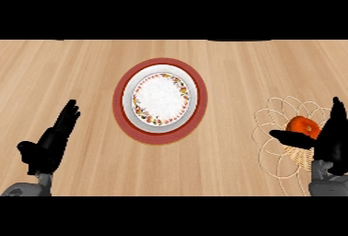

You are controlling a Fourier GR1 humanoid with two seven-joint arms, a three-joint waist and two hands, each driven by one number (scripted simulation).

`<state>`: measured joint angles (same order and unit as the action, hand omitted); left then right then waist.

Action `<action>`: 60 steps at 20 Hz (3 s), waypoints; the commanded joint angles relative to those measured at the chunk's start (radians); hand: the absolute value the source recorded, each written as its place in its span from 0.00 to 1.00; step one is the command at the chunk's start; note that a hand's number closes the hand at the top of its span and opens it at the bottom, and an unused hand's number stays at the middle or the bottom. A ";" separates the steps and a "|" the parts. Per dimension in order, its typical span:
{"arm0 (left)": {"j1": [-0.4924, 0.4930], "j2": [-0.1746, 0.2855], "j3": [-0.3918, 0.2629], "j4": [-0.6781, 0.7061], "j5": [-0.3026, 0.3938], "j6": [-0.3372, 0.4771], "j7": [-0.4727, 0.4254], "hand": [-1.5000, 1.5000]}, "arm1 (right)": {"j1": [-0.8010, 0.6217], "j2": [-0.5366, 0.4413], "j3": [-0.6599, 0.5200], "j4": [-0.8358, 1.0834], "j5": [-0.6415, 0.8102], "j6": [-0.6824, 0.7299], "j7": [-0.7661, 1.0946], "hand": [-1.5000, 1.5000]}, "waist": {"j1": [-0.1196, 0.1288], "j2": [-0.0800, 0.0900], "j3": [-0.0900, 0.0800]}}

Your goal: Pick the squash from the placemat and place it in the plate

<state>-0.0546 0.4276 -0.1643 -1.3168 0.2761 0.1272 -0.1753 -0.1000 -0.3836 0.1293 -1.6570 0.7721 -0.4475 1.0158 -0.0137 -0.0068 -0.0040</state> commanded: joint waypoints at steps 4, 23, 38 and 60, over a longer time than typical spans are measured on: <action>0.003 -0.049 -0.033 -0.031 -0.053 0.036 0.014 0.50 | -0.006 0.003 -0.021 -0.129 -0.010 0.253 0.262 0.00 | 0.008 0.004 0.003; -0.069 -0.040 0.067 0.059 -0.056 -0.068 0.019 0.50 | -0.056 0.058 -0.124 0.060 -0.028 0.412 0.206 0.00 | 0.012 0.008 0.004; -0.032 -0.135 0.095 0.002 -0.166 -0.071 0.047 0.50 | -0.088 0.078 -0.249 0.286 -0.062 0.422 -0.088 1.00 | 0.015 0.007 0.004; -0.049 -0.156 0.138 0.015 -0.186 -0.070 0.065 0.50 | 0.368 0.004 0.196 -0.489 0.221 0.426 -0.408 1.00 | -0.007 0.003 0.003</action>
<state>-0.0570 0.2939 -0.0227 -1.3408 0.1133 0.0360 -0.1197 0.1818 -0.3601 0.2680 -1.9594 0.9248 -0.0388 0.5843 -0.0152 -0.0055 -0.0020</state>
